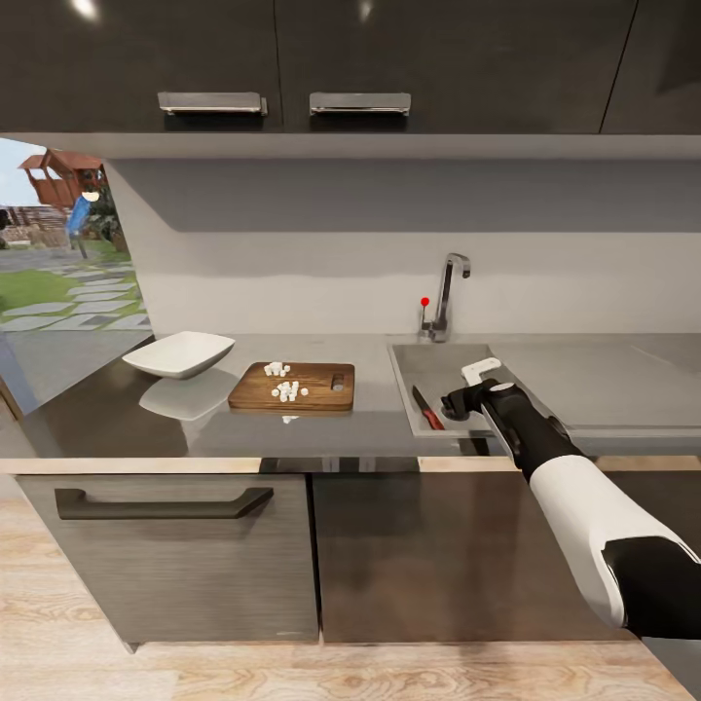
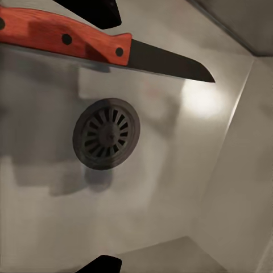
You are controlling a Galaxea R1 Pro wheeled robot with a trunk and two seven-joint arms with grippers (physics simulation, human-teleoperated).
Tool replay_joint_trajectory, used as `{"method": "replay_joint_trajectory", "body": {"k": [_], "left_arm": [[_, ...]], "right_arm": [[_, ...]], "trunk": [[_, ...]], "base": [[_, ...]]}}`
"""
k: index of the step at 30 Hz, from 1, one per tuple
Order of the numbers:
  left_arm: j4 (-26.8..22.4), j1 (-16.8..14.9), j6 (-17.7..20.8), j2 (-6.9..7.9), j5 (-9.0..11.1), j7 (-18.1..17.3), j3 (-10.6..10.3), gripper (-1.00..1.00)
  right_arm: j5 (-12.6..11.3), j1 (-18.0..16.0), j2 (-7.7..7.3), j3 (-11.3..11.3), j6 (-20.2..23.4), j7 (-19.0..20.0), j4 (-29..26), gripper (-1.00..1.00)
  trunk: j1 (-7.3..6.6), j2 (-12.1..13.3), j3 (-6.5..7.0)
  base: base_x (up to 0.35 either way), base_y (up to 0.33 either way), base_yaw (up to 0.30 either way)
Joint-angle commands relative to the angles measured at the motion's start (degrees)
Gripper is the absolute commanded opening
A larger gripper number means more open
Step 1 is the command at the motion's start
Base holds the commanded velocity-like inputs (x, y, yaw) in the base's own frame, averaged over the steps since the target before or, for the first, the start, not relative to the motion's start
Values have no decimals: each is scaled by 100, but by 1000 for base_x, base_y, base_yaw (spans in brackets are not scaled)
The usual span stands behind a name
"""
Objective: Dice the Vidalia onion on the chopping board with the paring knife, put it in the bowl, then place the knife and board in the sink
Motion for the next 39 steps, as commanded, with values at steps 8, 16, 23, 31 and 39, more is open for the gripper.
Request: {"method": "replay_joint_trajectory", "body": {"k": [8, 16, 23, 31, 39], "left_arm": [[22, -10, -29, -3, 8, 6, 4, 100], [22, -10, -28, -4, 10, 25, 4, 100], [22, -10, -28, -4, 10, 34, 4, 100], [22, -10, -28, -4, 11, 35, 4, 100], [22, -10, -28, -3, 11, 35, 4, 100]], "right_arm": [[62, -3, -6, 14, 31, 38, -11, 100], [62, -3, -6, 16, 31, 38, -11, 100], [54, -3, -2, 17, 24, 36, 1, 100], [49, -3, 3, 17, 18, 31, 6, 100], [45, -3, 70, 4, 17, 21, 15, 100]], "trunk": [[-154, 278, 120], [-330, 599, 264], [-484, 879, 389], [-659, 1200, 533], [-835, 1521, 676]], "base": [[0, 0, 0], [0, 0, 0], [0, 0, 0], [0, 0, 0], [0, 0, 0]]}}
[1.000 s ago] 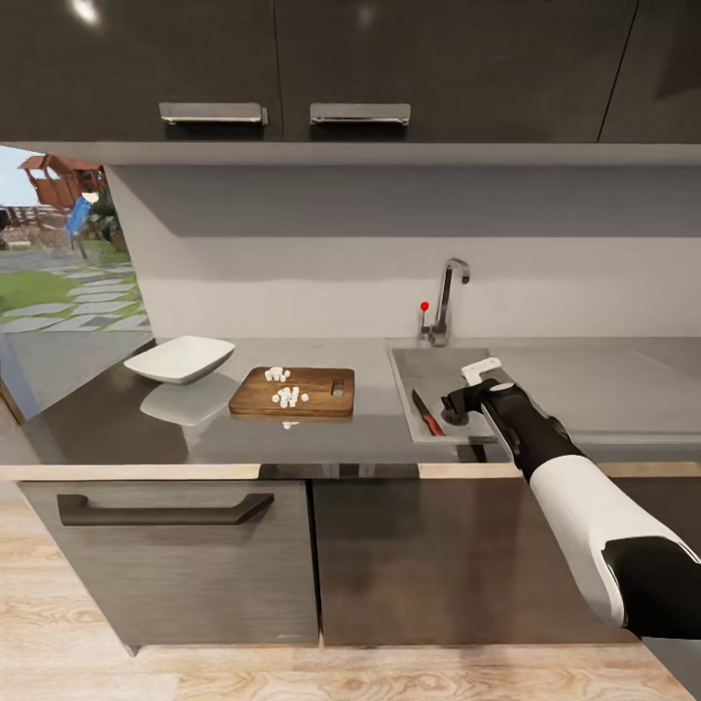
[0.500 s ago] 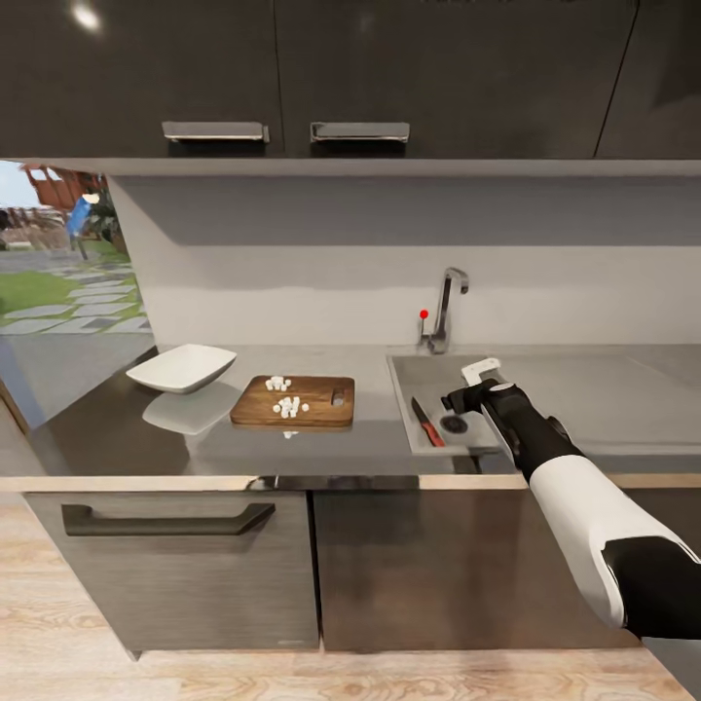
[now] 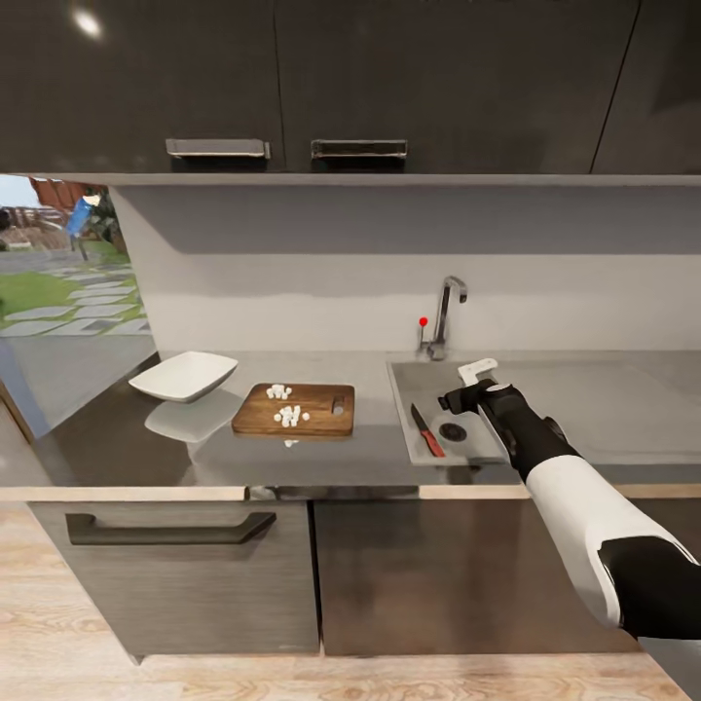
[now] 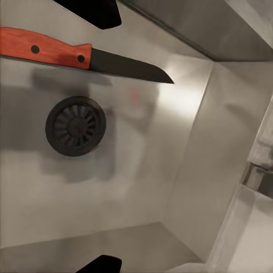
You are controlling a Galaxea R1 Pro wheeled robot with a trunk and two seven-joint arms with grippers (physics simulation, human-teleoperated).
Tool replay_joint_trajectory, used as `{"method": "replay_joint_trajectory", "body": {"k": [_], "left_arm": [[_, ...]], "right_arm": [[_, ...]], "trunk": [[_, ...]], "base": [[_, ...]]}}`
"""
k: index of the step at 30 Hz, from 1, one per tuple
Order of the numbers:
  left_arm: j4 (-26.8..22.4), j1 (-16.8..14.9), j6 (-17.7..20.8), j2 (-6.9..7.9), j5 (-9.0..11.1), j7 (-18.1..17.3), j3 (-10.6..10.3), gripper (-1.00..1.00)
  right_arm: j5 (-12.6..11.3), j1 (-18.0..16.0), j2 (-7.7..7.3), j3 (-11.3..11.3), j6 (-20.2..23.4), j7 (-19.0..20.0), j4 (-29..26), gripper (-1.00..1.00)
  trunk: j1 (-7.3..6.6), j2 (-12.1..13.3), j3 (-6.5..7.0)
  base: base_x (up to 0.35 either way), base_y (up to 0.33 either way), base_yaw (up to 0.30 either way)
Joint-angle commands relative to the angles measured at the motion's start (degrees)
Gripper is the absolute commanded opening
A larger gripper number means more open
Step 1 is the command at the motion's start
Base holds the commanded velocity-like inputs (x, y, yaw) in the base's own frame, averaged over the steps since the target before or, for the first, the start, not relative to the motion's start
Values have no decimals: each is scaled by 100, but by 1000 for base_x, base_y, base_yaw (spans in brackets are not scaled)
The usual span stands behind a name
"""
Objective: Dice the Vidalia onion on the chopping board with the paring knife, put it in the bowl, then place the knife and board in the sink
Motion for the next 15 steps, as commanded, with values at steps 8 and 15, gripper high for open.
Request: {"method": "replay_joint_trajectory", "body": {"k": [8, 15], "left_arm": [[23, -10, -44, -1, 7, 1, 4, 100], [23, -10, -46, 15, 8, 1, 4, 100]], "right_arm": [[61, -3, 3, 12, 35, 12, -10, 100], [61, -3, 19, 8, 36, -43, -10, 100]], "trunk": [[-23, 38, 12], [-23, 38, 12]], "base": [[0, 0, 0], [0, 138, 0]]}}
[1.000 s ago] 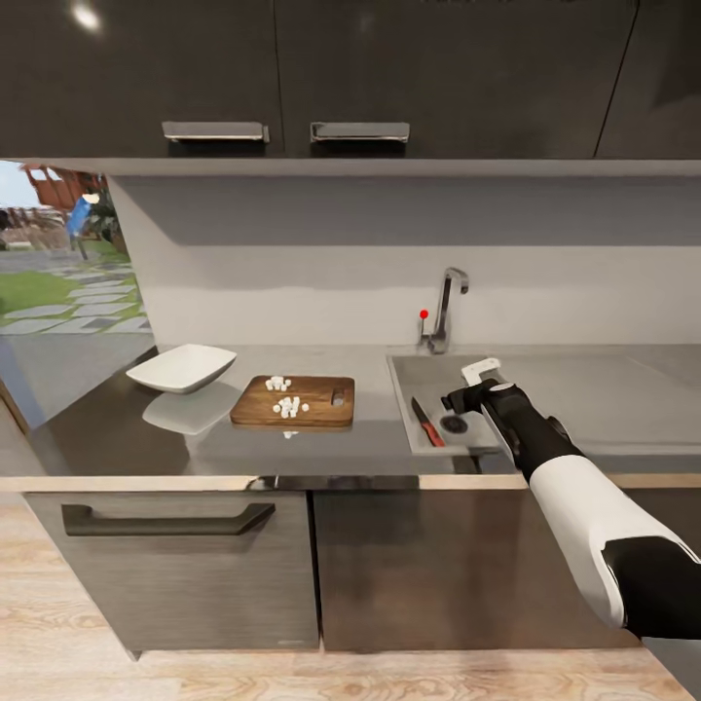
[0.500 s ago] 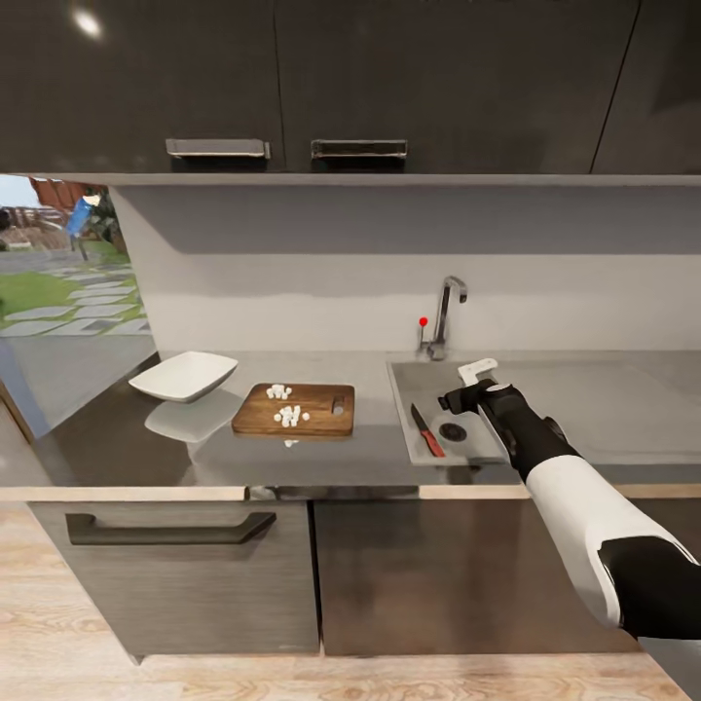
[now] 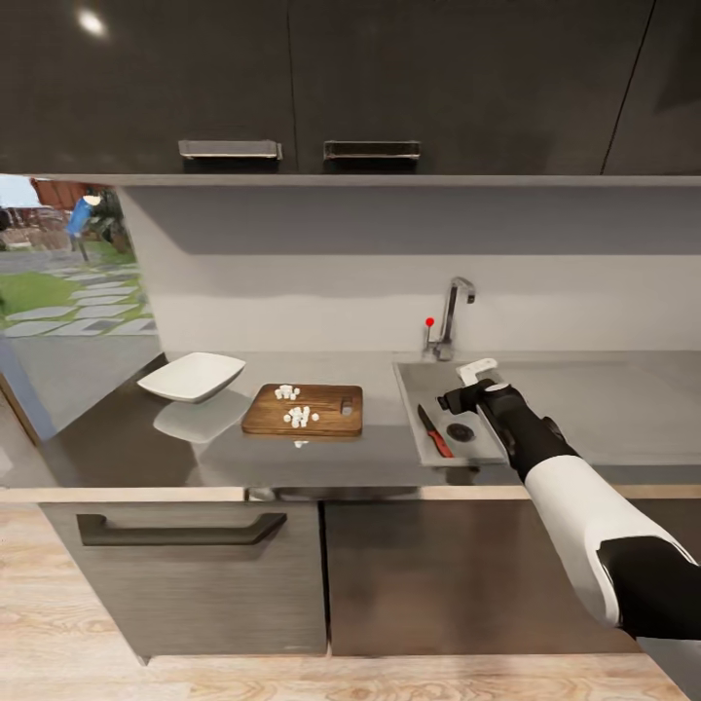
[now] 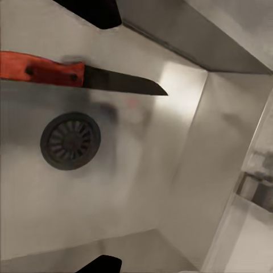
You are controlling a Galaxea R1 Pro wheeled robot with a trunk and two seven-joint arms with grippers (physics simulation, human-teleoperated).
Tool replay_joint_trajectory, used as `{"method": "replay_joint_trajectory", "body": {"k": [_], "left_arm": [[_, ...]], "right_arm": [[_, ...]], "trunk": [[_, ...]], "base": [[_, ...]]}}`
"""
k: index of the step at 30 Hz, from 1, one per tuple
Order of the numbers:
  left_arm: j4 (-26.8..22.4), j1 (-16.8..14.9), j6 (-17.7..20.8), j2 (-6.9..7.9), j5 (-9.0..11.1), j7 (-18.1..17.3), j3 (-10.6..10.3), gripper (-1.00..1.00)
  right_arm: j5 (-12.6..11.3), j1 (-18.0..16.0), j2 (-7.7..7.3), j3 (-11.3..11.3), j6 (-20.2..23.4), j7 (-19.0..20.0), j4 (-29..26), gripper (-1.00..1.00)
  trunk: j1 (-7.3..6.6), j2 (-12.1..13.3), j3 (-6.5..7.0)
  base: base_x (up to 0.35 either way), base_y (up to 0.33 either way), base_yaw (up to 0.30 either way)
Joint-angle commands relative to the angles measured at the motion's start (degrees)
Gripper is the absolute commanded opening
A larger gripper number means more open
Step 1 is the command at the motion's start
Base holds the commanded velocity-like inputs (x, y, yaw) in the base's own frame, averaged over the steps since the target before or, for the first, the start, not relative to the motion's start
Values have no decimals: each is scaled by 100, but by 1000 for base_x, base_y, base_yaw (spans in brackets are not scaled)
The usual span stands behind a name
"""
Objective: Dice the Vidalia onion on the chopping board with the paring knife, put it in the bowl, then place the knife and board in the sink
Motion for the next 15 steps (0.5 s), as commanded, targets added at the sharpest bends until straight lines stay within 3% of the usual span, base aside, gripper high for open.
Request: {"method": "replay_joint_trajectory", "body": {"k": [1, 15], "left_arm": [[21, -9, -35, 0, 8, -1, 4, 100], [21, -9, -35, 1, 8, -1, 4, 100]], "right_arm": [[62, -4, 10, 14, 32, 15, -10, 100], [62, -4, 46, 4, 32, -51, -14, 100]], "trunk": [[0, -4, -6], [0, -4, -6]], "base": [[0, 272, 0], [0, 294, 0]]}}
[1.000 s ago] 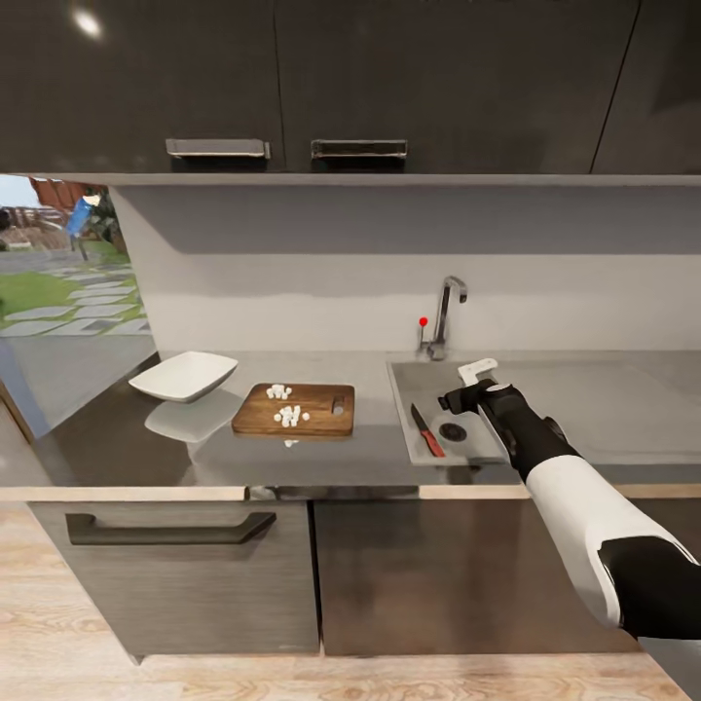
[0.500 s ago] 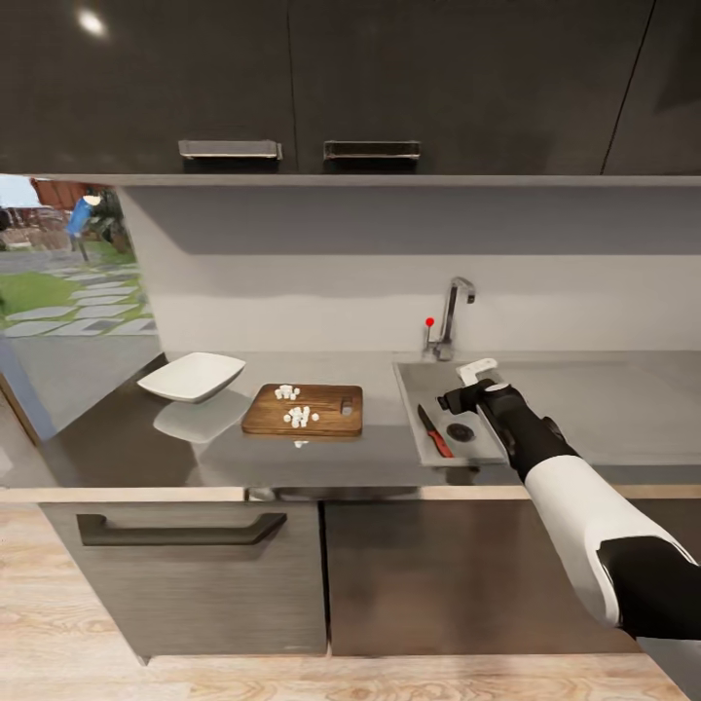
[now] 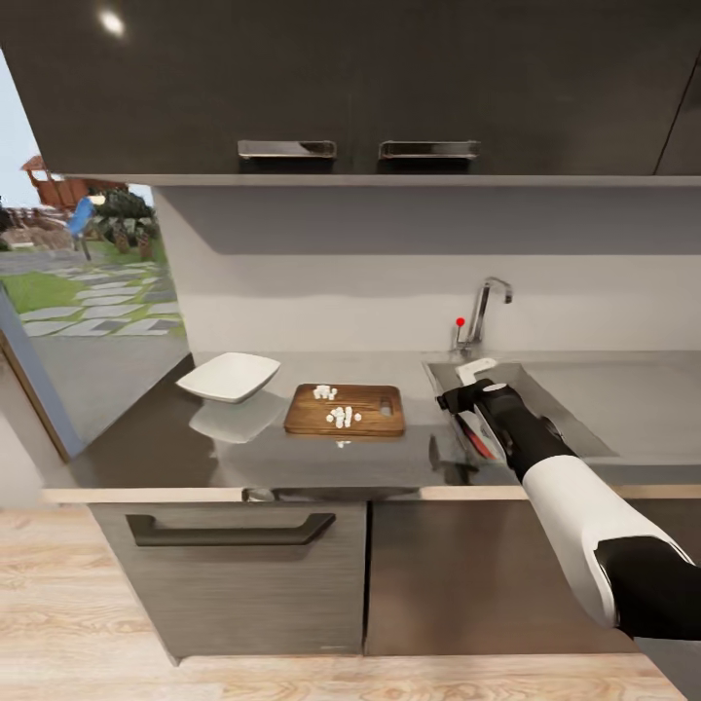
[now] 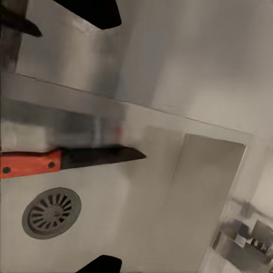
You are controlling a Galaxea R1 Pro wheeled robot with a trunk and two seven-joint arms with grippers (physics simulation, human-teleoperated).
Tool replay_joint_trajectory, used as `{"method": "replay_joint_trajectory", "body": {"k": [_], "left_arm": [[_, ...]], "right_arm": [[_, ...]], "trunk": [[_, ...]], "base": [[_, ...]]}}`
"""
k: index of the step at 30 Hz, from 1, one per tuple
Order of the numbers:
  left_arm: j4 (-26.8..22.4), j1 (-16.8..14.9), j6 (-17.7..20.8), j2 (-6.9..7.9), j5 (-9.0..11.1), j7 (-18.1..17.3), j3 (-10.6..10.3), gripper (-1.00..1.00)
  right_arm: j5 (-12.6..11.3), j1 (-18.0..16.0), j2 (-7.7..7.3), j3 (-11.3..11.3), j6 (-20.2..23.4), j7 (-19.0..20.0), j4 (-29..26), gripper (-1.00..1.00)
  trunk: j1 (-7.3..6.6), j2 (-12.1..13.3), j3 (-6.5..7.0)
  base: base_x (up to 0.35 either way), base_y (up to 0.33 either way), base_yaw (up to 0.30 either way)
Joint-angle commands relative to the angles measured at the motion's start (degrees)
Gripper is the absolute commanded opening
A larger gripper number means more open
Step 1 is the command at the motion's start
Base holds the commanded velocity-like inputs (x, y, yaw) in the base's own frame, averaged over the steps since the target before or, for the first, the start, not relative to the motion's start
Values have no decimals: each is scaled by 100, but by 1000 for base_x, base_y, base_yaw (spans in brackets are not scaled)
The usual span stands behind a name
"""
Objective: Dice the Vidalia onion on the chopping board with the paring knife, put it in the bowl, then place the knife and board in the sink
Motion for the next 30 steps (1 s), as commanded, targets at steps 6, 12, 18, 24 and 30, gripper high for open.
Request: {"method": "replay_joint_trajectory", "body": {"k": [6, 12, 18, 24, 30], "left_arm": [[21, -9, -34, -1, 8, -2, 4, 100], [21, -9, -34, 7, 8, -2, 4, 100], [23, -9, -34, 8, 8, -2, 4, 100], [21, -9, -34, 8, 8, -2, 4, 100], [22, -9, -34, 8, 8, -2, 4, 100]], "right_arm": [[61, -4, -4, 1, 35, -29, -6, 100], [31, -4, -4, -55, 47, -512, -6, 100], [2, -4, -4, -796, 57, -772, -6, 100], [0, -4, -4, -1007, 51, -965, 136, 100], [-9, -4, -4, -1022, 42, -995, 275, 100]], "trunk": [[0, -4, -6], [0, -4, -6], [0, -4, -6], [0, -4, -6], [0, -4, -6]], "base": [[0, 297, 0], [0, 297, 0], [0, 297, 0], [0, 199, 0], [0, 28, 0]]}}
